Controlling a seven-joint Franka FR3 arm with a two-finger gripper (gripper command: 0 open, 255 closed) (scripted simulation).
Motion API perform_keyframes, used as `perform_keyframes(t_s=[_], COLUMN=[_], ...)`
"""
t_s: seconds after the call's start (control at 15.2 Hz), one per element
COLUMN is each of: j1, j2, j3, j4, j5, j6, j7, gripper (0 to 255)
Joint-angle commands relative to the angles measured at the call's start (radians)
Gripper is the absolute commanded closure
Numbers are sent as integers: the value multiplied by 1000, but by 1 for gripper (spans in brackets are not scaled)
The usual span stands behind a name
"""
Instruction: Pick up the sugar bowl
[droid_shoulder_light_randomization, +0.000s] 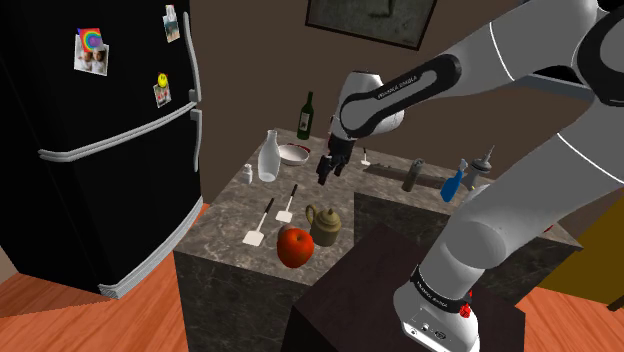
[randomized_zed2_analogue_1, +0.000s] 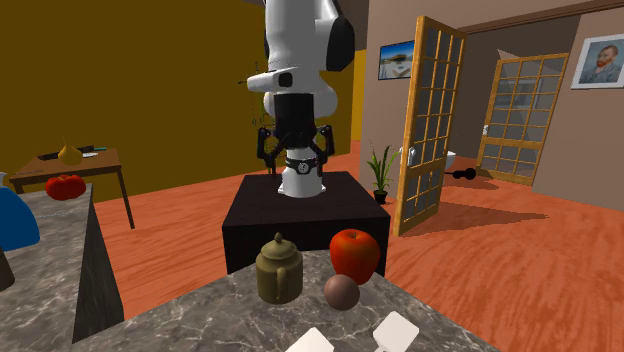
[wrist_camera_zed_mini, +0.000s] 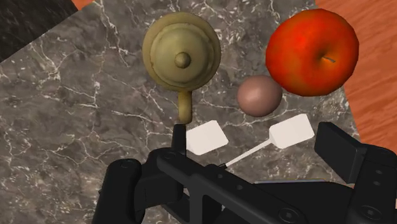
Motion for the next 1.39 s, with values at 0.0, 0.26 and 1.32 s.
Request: perform_keyframes(t_s=[0.0, 0.26, 1.32], j1=[-1, 2, -58], j2=[89, 264, 714], j3=[-14, -31, 24], j4=[7, 40, 189], j5=[4, 32, 169], j6=[83, 220, 512], j7=[-25, -77, -234], gripper=[0, 0, 0])
